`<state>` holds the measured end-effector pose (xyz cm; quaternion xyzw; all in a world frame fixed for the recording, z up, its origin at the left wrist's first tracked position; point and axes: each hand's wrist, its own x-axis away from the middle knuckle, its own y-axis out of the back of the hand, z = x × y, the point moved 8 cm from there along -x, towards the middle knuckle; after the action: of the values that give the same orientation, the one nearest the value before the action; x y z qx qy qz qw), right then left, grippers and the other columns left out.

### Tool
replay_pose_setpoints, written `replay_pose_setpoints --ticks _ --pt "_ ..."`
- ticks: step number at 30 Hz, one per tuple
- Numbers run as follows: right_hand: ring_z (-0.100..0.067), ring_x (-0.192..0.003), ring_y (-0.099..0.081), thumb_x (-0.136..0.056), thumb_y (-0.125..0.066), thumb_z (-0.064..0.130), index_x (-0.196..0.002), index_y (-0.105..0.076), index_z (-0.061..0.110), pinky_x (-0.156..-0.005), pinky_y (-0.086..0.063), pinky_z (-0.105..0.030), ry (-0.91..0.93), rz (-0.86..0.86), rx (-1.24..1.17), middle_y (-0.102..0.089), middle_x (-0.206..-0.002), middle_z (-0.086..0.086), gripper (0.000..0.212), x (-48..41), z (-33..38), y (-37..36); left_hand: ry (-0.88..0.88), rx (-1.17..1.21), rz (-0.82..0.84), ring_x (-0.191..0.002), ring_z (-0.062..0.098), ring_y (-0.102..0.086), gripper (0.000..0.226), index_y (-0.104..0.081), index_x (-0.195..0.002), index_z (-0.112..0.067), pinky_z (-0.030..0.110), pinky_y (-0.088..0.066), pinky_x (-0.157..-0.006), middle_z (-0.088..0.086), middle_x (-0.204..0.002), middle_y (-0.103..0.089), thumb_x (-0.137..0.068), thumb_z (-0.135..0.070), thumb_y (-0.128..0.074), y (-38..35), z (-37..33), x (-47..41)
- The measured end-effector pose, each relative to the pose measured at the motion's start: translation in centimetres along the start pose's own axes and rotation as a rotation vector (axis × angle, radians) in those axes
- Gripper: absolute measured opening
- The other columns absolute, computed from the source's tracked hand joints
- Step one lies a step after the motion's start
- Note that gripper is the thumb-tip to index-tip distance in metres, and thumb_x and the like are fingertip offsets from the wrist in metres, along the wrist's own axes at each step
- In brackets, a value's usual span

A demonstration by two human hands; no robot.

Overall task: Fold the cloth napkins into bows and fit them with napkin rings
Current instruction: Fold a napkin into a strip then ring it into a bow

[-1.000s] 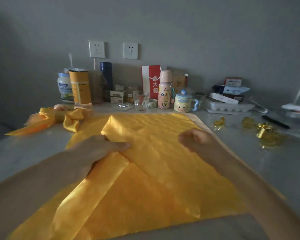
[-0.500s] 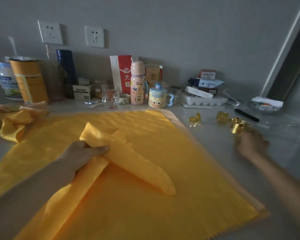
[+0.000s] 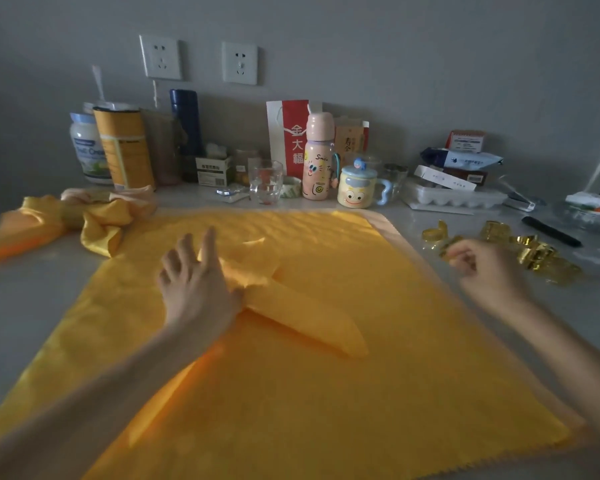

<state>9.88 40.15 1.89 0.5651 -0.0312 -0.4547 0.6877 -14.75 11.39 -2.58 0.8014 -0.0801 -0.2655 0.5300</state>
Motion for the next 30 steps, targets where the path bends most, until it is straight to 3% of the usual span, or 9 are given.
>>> replay_pose_setpoints --ticks 2,4,7,12,14,18,21,25,30 --pt "-0.008 -0.074 -0.057 -0.084 -0.060 -0.005 -0.097 -0.068 0.008 -0.071 -0.044 -0.013 0.160 0.072 -0.140 -0.062 -0.082 0.006 0.019 1.2 6.7 -0.6 -0.418 0.010 -0.024 -0.137 0.034 -0.025 0.056 -0.040 -0.139 -0.020 0.044 -0.024 -0.109 0.008 -0.148 -0.033 -0.085 -0.025 -0.054 1.1 -4.8 2.4" --pt "0.006 -0.067 -0.051 -0.085 -0.061 0.001 -0.090 -0.067 0.016 -0.063 -0.039 -0.003 0.280 0.167 -0.222 -0.057 -0.077 0.017 0.016 2.5 12.1 -1.7 -0.700 0.009 -0.003 -0.136 0.030 -0.034 0.047 -0.052 -0.131 -0.021 0.038 -0.022 -0.110 0.003 -0.139 -0.049 -0.085 -0.024 -0.044 1.3 -7.7 4.8" --pt "0.006 -0.060 -0.050 -0.087 -0.059 0.006 -0.087 -0.065 0.020 -0.058 -0.040 -0.009 0.333 0.331 -0.220 -0.057 -0.077 0.013 0.015 3.7 15.6 -3.9 -0.684 -0.114 0.286 -0.145 0.011 -0.006 0.050 -0.028 -0.145 -0.032 0.030 0.007 -0.115 -0.011 -0.153 -0.024 -0.095 -0.033 -0.028 -2.1 -7.5 6.0" --pt "-0.003 -0.083 -0.058 -0.090 -0.052 0.010 -0.096 -0.067 0.022 -0.072 -0.046 -0.017 0.328 0.527 -0.013 -0.064 -0.092 0.011 0.021 5.5 14.2 -5.4 -0.755 -0.082 0.284 -0.145 0.009 0.003 0.048 -0.017 -0.148 -0.033 0.033 0.016 -0.114 -0.011 -0.157 -0.012 -0.101 -0.040 -0.023 -1.2 -8.0 7.1" --pt "0.000 -0.072 -0.055 -0.093 -0.051 0.015 -0.089 -0.068 0.015 -0.064 -0.041 -0.014 0.307 0.670 -0.020 -0.062 -0.080 0.010 0.018 6.3 13.4 -5.9 -0.786 -0.082 0.302 -0.145 0.009 0.007 0.048 -0.016 -0.148 -0.032 0.032 0.018 -0.113 -0.009 -0.158 -0.003 -0.101 -0.040 -0.022 -1.5 -8.2 7.6" --pt "-0.019 -0.070 -0.058 -0.093 -0.044 0.008 -0.082 -0.066 0.002 -0.058 -0.039 -0.025 0.256 0.651 -0.012 -0.064 -0.075 -0.008 0.025 5.9 12.3 -6.0 -0.803 0.031 0.382 -0.143 0.007 -0.007 0.052 -0.018 -0.148 -0.032 0.031 0.016 -0.113 -0.009 -0.154 -0.023 -0.099 -0.041 -0.034 -1.7 -9.1 7.7" --pt "-0.004 -0.053 -0.059 -0.091 -0.047 0.007 -0.081 -0.070 0.010 -0.046 -0.041 -0.019 0.204 0.602 -0.054 -0.066 -0.071 -0.002 0.025 5.8 12.1 -6.2 -0.763 0.080 0.381 -0.136 0.011 -0.024 0.062 -0.018 -0.148 -0.030 0.031 0.007 -0.117 -0.006 -0.139 -0.040 -0.094 -0.046 -0.044 -1.8 -9.6 6.6" --pt "-0.009 -0.042 -0.044 -0.089 -0.057 0.013 -0.074 -0.071 0.006 -0.047 -0.040 -0.032 0.116 0.502 -0.167 -0.059 -0.059 -0.004 0.021 4.8 11.5 -6.1 -0.717 0.121 0.320 -0.125 0.015 -0.036 0.041 -0.049 -0.132 -0.027 0.026 -0.007 -0.113 -0.004 -0.126 -0.048 -0.093 -0.042 -0.048 -1.4 -10.1 6.0" --pt "-0.003 -0.047 -0.044 -0.087 -0.064 0.027 -0.091 -0.075 0.016 -0.049 -0.036 -0.017 0.027 0.757 -0.506 -0.059 -0.065 -0.002 0.016 5.8 12.1 -6.2 -0.609 0.234 0.224 -0.118 0.015 -0.042 0.031 -0.057 -0.121 -0.024 0.026 -0.011 -0.111 -0.004 -0.118 -0.052 -0.092 -0.032 -0.049 -1.2 -9.7 5.9"
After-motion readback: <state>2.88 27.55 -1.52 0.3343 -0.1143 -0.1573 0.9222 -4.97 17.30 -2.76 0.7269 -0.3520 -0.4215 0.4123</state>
